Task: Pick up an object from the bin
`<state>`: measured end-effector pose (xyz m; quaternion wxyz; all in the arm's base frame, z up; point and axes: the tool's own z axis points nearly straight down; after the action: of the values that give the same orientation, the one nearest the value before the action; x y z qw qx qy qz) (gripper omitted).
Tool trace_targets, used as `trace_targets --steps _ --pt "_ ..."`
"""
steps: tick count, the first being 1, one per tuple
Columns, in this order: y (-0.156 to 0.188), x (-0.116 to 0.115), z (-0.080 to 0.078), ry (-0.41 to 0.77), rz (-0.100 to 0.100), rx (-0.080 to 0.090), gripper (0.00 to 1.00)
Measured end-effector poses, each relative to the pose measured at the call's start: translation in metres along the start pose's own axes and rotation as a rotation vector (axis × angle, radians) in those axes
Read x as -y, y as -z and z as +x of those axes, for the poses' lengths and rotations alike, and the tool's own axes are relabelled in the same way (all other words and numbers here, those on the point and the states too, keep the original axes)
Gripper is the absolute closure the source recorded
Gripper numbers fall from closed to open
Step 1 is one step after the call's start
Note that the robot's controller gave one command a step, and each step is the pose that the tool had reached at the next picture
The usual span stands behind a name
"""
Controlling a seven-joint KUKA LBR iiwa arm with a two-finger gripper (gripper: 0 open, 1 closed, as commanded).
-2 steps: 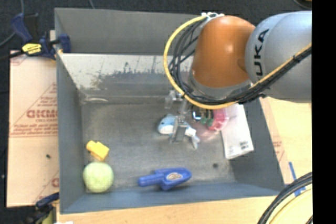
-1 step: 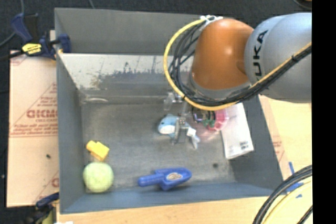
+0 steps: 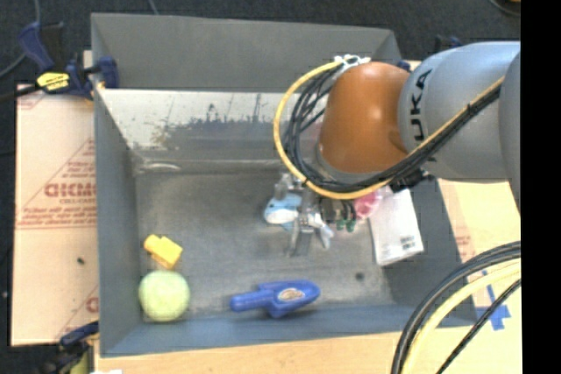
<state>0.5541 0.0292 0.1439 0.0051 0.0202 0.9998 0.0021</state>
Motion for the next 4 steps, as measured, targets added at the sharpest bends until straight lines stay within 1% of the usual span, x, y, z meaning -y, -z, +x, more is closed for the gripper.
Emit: trace_targets --steps 1,2,3,4 --pt "-0.037 0.028 -0.021 -0.028 0.002 0.005 0.0" --pt "-0.054 0.023 -0.035 0.008 0.0 0.007 1.0" --pt "-0.055 0.023 -0.035 0.007 -0.001 0.006 0.0" --pt "-0.055 0.023 -0.035 0.005 -0.002 0.007 1.0"
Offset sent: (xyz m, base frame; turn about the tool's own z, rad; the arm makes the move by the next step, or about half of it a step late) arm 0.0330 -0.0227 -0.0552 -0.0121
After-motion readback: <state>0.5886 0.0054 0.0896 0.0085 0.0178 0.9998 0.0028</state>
